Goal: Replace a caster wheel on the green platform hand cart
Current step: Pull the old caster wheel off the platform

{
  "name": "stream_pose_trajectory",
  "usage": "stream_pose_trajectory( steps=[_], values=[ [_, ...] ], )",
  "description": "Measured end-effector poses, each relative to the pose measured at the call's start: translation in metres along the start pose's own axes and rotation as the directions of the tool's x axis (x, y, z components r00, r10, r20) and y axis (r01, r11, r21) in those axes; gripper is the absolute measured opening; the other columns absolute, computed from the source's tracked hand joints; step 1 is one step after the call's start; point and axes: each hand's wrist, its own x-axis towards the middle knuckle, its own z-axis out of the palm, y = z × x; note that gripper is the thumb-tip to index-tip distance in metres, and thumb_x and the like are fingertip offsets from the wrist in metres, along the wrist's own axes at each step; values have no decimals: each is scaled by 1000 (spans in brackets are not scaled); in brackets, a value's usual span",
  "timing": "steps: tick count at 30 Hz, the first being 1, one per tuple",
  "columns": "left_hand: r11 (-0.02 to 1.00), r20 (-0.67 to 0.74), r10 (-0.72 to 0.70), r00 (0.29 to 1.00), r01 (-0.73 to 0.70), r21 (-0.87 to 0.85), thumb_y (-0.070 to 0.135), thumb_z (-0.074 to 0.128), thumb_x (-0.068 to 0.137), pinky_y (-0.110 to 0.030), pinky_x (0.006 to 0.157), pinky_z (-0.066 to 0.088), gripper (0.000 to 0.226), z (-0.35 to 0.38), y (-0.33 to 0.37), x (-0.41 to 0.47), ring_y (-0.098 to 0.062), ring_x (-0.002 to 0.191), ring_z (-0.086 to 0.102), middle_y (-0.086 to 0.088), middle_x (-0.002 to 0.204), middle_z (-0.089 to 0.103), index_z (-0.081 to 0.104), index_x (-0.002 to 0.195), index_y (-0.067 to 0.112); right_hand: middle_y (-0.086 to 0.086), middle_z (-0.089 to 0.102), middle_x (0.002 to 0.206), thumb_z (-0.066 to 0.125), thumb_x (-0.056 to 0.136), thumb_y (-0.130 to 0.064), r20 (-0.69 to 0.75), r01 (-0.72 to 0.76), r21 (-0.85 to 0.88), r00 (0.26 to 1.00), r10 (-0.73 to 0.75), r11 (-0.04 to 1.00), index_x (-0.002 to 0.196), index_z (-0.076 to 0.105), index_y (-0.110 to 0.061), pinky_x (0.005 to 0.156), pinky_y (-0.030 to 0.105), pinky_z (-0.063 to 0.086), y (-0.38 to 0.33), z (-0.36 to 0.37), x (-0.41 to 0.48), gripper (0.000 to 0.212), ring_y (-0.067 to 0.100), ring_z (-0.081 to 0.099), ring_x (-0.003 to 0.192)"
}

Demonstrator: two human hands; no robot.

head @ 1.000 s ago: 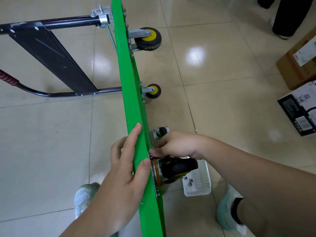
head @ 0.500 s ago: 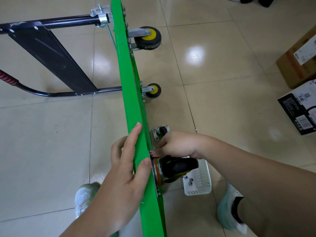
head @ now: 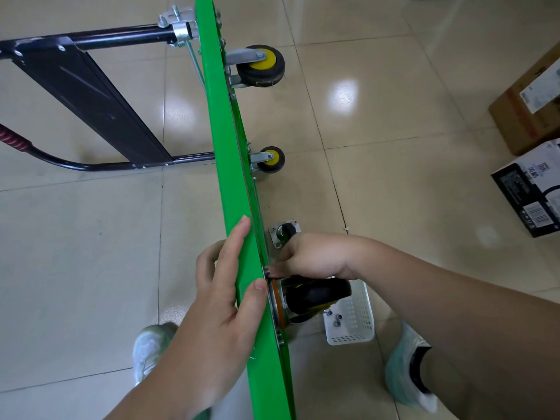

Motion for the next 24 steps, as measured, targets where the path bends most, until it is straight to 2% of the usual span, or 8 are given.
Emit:
stream_pose_trajectory(
  steps=[4,7,9,12,14,17,20,24],
  values=[
    [1000,-10,5,1000,-5,-9,64,37,83,5,79,34,66,0,1,0,26,93,49,46,128,23,6,140,78,-1,71,73,77,82,-45,4,4,53,1000,-4,999,88,76,-14,71,29,51,2,0,3,31,16,64,70],
    [1000,-9,-2,1000,2,-15,57,40,87,5,77,34,66,0,0,0,26,88,49,45,128,23,6,139,80,5,75,84,77,79,-48,33,-3,126,999,-1,992,87,76,-12,82,37,55,4,0,4,37,19,67,79],
    [1000,-10,1,1000,-1,-15,64,39,84,5,78,34,66,-1,0,0,27,83,48,45,128,23,7,139,81,7,76,88,74,84,-48,34,-12,150,999,7,989,90,76,-10,86,38,54,3,0,3,38,21,68,82],
    [1000,-6,1,1000,-1,-18,59,40,87,5,78,34,65,-1,-1,-1,26,85,49,45,128,23,7,139,80,1,68,71,68,91,-47,20,-11,88,1000,9,996,88,74,-9,68,28,50,0,-1,1,39,17,63,67],
    [1000,-5,5,1000,-5,-18,50,40,88,5,77,33,66,0,-1,-1,26,90,49,45,127,24,7,138,80,-3,65,65,69,90,-45,37,-5,80,999,2,997,82,73,-13,64,26,48,-1,-1,1,33,15,61,62],
    [1000,0,-1,1000,1,-17,49,40,88,5,78,35,67,1,0,0,25,91,50,45,126,24,7,138,79,0,69,70,77,84,-38,54,3,107,999,-9,994,77,73,-16,71,30,49,0,0,4,24,18,62,67],
    [1000,2,-4,1000,4,-17,49,39,88,5,78,34,67,0,0,-1,26,91,49,46,126,23,7,138,79,11,75,85,80,73,-40,47,-10,136,999,3,991,84,76,-13,81,41,54,2,1,7,30,22,65,77],
    [1000,6,-11,1000,11,-19,51,39,88,4,78,35,67,0,0,-1,26,85,49,45,126,24,7,138,81,10,76,96,76,81,-38,37,-3,185,999,-4,983,92,76,-10,92,41,52,2,0,6,30,26,70,90]
  ],
)
